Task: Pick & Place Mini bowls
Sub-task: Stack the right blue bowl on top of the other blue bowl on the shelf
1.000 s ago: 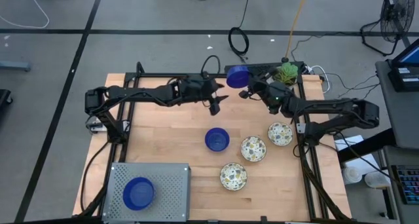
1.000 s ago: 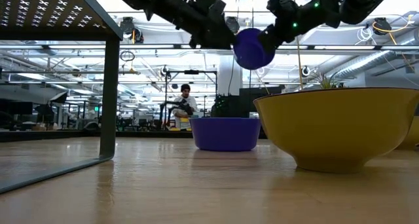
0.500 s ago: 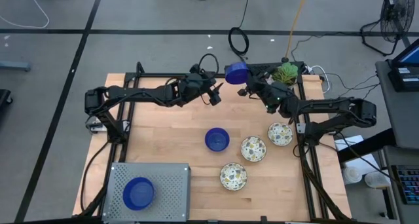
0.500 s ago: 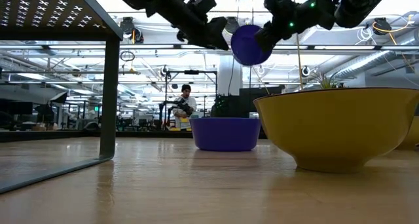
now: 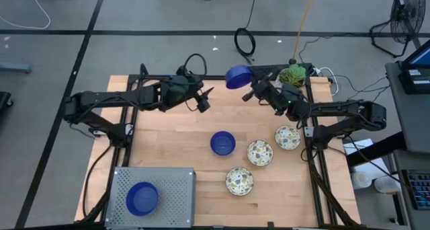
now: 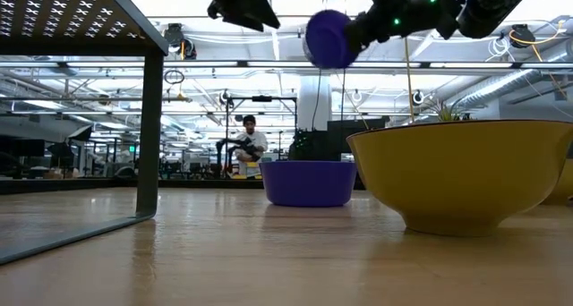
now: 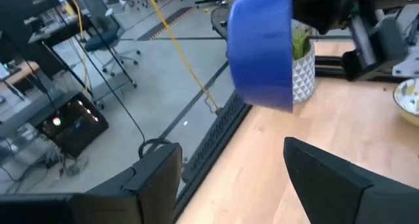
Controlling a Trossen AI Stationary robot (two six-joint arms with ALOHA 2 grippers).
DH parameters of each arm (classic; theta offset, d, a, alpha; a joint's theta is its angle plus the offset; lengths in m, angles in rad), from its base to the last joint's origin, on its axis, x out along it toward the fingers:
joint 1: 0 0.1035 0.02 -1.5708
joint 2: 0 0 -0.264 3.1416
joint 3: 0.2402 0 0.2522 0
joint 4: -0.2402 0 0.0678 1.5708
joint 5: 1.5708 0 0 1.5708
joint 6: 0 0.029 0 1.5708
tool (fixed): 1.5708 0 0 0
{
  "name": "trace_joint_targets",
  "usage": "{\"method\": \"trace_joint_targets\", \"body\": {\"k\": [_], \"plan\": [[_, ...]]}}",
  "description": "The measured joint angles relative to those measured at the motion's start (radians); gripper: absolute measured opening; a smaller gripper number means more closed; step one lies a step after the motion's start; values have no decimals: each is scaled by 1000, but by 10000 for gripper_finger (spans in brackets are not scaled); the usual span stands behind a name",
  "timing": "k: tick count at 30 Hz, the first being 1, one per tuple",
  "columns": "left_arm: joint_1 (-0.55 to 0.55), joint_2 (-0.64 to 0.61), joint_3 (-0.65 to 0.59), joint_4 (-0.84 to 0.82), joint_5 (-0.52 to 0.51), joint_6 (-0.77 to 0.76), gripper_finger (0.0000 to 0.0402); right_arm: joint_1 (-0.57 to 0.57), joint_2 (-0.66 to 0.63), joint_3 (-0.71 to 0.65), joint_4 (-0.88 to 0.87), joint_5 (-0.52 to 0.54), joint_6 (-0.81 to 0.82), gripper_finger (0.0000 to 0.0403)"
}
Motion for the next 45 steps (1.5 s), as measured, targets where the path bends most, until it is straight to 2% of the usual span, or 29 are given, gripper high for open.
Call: {"method": "trace_joint_targets", "body": {"k": [4,11,14,20,30,38,45], "plan": [[-2,4,0,-38,1,-11,271,0,31,3,72,-35,14,0],[-28,-11,-1,-75,2,-23,271,34,107,72,48,-36,-3,0],[-47,-28,2,-61,0,-3,271,52,137,113,25,-41,-8,0],[-57,-51,-1,-121,-1,-25,271,58,182,205,-91,-145,78,0],[-52,-52,-1,-147,-9,-57,271,82,224,291,-116,-140,51,0],[-53,-51,-1,-121,-149,-52,271,100,225,291,-123,-116,41,0],[-53,-51,-1,-70,-169,-42,271,103,225,290,-138,-104,33,0]]}}
